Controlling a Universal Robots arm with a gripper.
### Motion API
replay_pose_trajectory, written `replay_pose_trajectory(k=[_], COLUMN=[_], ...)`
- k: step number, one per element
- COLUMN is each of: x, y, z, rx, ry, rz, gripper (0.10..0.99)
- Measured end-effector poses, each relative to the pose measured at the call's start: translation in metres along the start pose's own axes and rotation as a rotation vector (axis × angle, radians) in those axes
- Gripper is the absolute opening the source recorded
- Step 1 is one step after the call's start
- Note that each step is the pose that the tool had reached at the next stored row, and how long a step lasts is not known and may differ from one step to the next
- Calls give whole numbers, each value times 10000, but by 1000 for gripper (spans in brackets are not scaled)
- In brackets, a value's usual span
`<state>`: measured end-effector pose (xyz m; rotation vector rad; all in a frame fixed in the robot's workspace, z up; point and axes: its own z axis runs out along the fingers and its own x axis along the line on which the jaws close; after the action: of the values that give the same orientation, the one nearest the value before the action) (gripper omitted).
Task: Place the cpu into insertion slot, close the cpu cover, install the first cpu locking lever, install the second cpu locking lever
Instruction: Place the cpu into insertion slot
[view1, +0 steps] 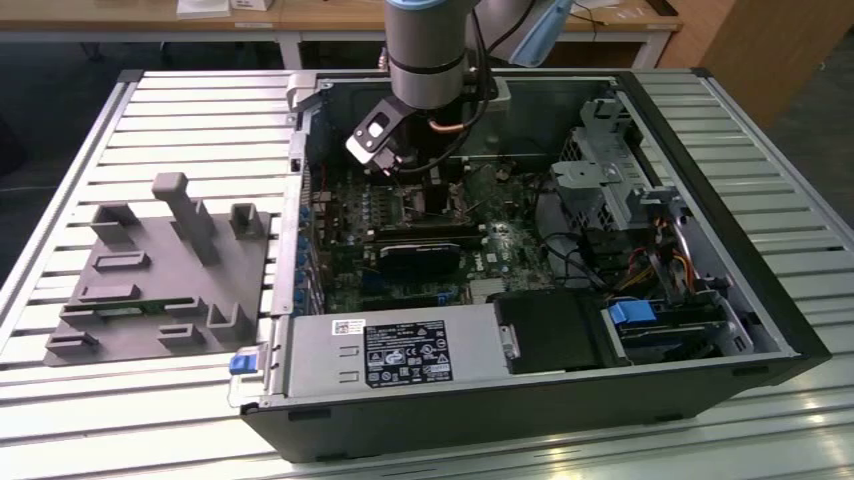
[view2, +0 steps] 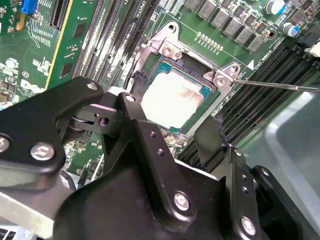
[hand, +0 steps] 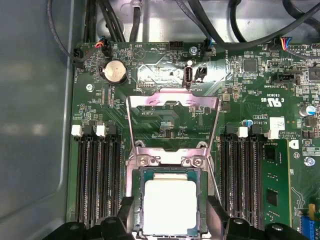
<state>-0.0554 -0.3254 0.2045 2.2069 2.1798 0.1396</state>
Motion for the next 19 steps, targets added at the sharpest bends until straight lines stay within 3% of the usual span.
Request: replay_pose_trajectory(k=[1,3,4,6,7,9,10,12,13,14,19], x=[0,0,0,0,0,0,0,0,0,0,0], y=[0,0,0,0,0,1,1,1,1,1,1], z=[0,-2,-2,-3,-3,-4,-5,-5,-6,-6,-8], rx=[0,1,1,1,0,0,0,1,1,1,1], ry=[0,-1,-1,-1,0,-1,-1,-1,-1,-1,-1], rz=[0,0,0,0,0,0,0,0,0,0,0], gripper=[663,533,533,416,416,298,298,180,180,122,106])
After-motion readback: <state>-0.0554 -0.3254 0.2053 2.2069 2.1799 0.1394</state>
